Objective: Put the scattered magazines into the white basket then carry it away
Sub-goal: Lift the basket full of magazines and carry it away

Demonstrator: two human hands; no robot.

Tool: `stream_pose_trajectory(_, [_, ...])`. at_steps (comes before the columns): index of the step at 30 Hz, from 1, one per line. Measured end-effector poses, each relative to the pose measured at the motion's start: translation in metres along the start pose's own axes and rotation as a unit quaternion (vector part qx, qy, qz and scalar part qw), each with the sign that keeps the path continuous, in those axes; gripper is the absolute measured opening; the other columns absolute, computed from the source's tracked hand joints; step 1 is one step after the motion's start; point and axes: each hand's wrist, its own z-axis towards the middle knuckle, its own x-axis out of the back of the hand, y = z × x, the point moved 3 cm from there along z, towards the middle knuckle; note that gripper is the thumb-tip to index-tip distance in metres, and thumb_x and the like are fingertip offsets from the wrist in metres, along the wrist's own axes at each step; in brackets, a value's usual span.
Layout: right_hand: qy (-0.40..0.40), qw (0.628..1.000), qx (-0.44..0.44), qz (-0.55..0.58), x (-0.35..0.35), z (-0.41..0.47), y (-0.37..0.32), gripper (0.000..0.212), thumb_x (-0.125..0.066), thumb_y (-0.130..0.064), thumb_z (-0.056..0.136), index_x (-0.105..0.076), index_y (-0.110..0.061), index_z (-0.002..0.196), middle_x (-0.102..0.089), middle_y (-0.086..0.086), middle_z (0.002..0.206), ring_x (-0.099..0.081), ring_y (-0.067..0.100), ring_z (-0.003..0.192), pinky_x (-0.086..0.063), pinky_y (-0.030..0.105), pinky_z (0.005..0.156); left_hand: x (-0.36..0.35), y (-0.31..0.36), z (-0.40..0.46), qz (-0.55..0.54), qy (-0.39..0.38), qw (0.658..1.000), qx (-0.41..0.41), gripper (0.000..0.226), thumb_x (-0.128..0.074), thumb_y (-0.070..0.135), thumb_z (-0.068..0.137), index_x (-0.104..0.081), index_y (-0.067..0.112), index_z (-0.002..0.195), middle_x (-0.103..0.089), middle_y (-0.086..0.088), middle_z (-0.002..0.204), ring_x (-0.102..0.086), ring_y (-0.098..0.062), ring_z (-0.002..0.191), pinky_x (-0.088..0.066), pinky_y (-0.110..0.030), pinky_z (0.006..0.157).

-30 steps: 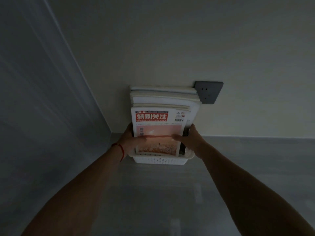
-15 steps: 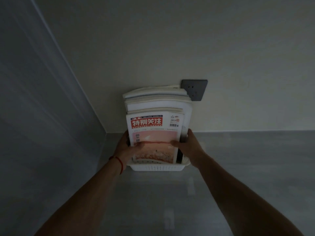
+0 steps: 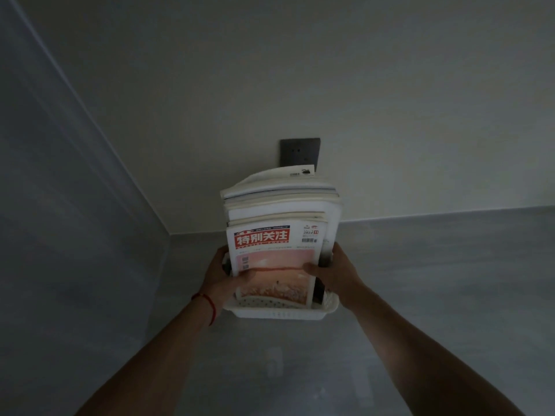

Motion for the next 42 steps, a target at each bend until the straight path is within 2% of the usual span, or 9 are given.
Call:
stream_pose_trajectory(7, [-0.039, 0.998, 0.007, -0.052, 0.002, 0.017, -0.008, 0.079, -0.089, -0.024, 0.069, -0.042, -0.023, 0.133, -0.067, 0.000, 0.121, -0.067, 0.029, 0.111, -0.060, 0.056, 0.082, 0.003, 0.000, -0.001, -0.002, 0.005, 1.000, -0.008, 0.080, -0.086, -0.002, 0.068, -0.053, 0.031, 0.132, -0.071, -0.001, 0.120, -0.067, -0.014, 0.111, -0.060, -0.025, 0.078])
stream_pose_trajectory(11, [-0.175, 0.981, -0.026, -0.074, 0.012, 0.033, -0.021, 0.074, -0.093, -0.024, 0.063, -0.048, -0.039, 0.119, -0.073, -0.006, 0.107, -0.075, 0.019, 0.094, -0.063, 0.040, 0.061, 0.006, -0.008, 0.001, 0.011, -0.002, 1.000, -0.007, 0.078, -0.087, -0.002, 0.067, -0.055, 0.033, 0.129, -0.075, 0.006, 0.111, -0.069, -0.004, 0.104, -0.060, -0.022, 0.076])
stream_pose_trajectory(14, [-0.226, 0.961, -0.059, -0.148, 0.019, 0.041, -0.029, 0.071, -0.092, -0.028, 0.064, -0.053, -0.037, 0.123, -0.072, -0.002, 0.115, -0.069, 0.027, 0.106, -0.060, 0.055, 0.079, 0.009, -0.008, 0.002, 0.025, -0.006, 1.000, -0.003, 0.076, -0.090, 0.004, 0.065, -0.058, 0.043, 0.122, -0.075, 0.014, 0.108, -0.068, 0.003, 0.100, -0.059, -0.018, 0.074])
stream_pose_trajectory(18, [-0.227, 0.969, 0.042, -0.084, 0.018, 0.041, -0.033, 0.068, -0.086, -0.002, 0.067, -0.060, -0.022, 0.127, -0.071, 0.002, 0.122, -0.067, 0.023, 0.116, -0.058, 0.055, 0.091, 0.009, -0.005, 0.001, 0.044, -0.011, 0.999, -0.001, 0.078, -0.090, 0.005, 0.064, -0.057, 0.043, 0.124, -0.073, 0.014, 0.112, -0.067, 0.004, 0.101, -0.058, -0.017, 0.074])
stream_pose_trajectory(25, [-0.134, 0.978, 0.130, -0.090, 0.020, 0.026, -0.029, 0.070, -0.091, -0.013, 0.064, -0.061, -0.021, 0.126, -0.071, 0.000, 0.122, -0.066, 0.021, 0.117, -0.054, 0.056, 0.096, 0.009, 0.014, -0.002, 0.100, -0.011, 0.994, -0.040, 0.079, -0.087, 0.004, 0.068, -0.051, 0.029, 0.134, -0.066, 0.006, 0.125, -0.064, -0.012, 0.112, -0.060, -0.022, 0.077])
stream_pose_trajectory(29, [-0.084, 0.976, 0.165, -0.111, 0.023, 0.024, -0.034, 0.072, -0.093, -0.018, 0.062, -0.061, -0.024, 0.125, -0.071, -0.004, 0.120, -0.066, 0.016, 0.116, -0.055, 0.051, 0.097, 0.007, 0.025, 0.000, 0.110, -0.008, 0.992, -0.057, 0.077, -0.087, 0.005, 0.070, -0.049, 0.026, 0.134, -0.067, -0.001, 0.125, -0.067, -0.021, 0.105, -0.058, -0.018, 0.060])
stream_pose_trajectory(34, [-0.070, 0.968, 0.207, -0.126, 0.024, 0.017, -0.028, 0.070, -0.092, -0.037, 0.063, -0.060, -0.035, 0.126, -0.071, -0.019, 0.117, -0.064, -0.005, 0.110, -0.055, 0.020, 0.088, 0.012, 0.028, 0.003, 0.161, -0.032, 0.985, -0.046, 0.078, -0.088, 0.012, 0.070, -0.048, 0.028, 0.135, -0.067, 0.005, 0.125, -0.063, -0.016, 0.115, -0.059, -0.041, 0.088])
stream_pose_trajectory(38, [-0.099, 0.959, 0.243, -0.111, 0.027, 0.009, -0.023, 0.073, -0.092, -0.033, 0.068, -0.056, -0.035, 0.131, -0.068, -0.009, 0.127, -0.063, 0.009, 0.121, -0.057, 0.032, 0.092, 0.013, 0.031, 0.007, 0.236, -0.075, 0.968, -0.050, 0.087, -0.091, 0.017, 0.066, -0.045, 0.022, 0.140, -0.065, 0.007, 0.124, -0.063, -0.011, 0.113, -0.054, -0.022, 0.086])
stream_pose_trajectory(42, [-0.085, 0.957, 0.247, -0.126, 0.018, -0.003, -0.013, 0.069, -0.088, -0.040, 0.072, -0.052, -0.046, 0.131, -0.066, -0.021, 0.125, -0.064, -0.001, 0.112, -0.055, 0.013, 0.078, 0.010, 0.028, 0.011, 0.227, -0.107, 0.967, -0.041, 0.076, -0.090, 0.009, 0.065, -0.055, 0.016, 0.132, -0.067, 0.000, 0.125, -0.063, -0.017, 0.118, -0.055, -0.037, 0.097])
